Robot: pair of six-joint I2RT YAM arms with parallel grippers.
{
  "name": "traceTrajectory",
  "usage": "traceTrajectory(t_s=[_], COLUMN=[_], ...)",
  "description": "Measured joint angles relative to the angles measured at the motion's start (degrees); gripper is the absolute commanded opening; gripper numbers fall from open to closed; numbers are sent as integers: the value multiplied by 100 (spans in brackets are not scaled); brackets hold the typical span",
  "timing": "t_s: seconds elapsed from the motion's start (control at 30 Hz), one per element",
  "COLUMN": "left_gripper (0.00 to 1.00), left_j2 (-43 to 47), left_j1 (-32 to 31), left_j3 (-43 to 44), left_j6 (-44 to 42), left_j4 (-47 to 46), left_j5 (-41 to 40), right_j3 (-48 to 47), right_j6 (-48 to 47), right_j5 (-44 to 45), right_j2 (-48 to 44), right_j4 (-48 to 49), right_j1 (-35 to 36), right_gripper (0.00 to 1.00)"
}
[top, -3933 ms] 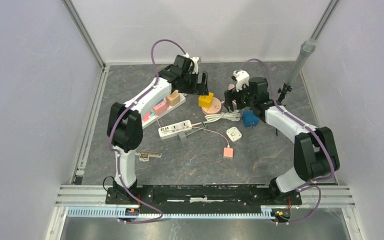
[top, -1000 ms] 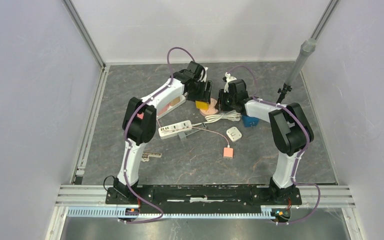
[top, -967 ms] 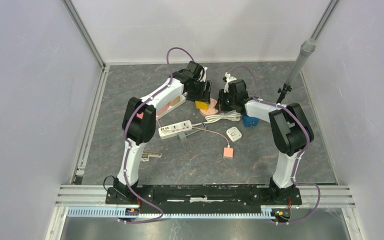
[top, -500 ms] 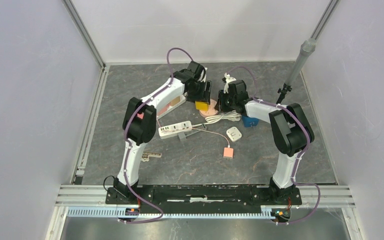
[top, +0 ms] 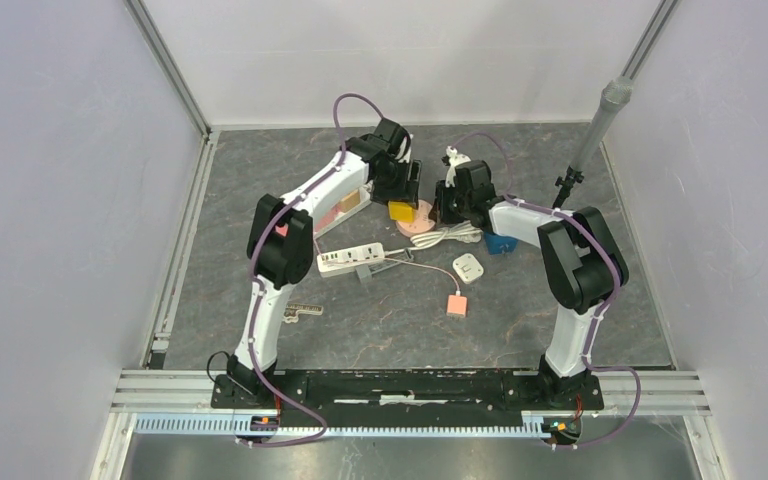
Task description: Pull the plug off the socket
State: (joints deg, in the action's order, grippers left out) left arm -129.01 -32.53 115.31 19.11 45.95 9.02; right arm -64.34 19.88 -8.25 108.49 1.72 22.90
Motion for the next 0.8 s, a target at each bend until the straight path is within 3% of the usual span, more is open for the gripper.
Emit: traceTrajectory(t_s=[0.2,0.5,0.6,0.8], left_gripper=[18,19,20,20], left_j2=[-37,-83,-83,-168], left_j1=[98,-201,-160,-13], left_j3=[-42,133,146,197], left_j6=[98,39,-35,-17], left_j4=[-13,175,170,168], left_j5=[155,-584,-387,166], right_j3=[201,179,125,103], right_j6=[-186,-330,-374,-505], right_j5=[-267,-352,-339,-221], right_j2=[-11,0,24,26], right_j4=[378,350,282,221], right_j1=[-9,-13,-11,4], right_gripper=[33,39,43,41])
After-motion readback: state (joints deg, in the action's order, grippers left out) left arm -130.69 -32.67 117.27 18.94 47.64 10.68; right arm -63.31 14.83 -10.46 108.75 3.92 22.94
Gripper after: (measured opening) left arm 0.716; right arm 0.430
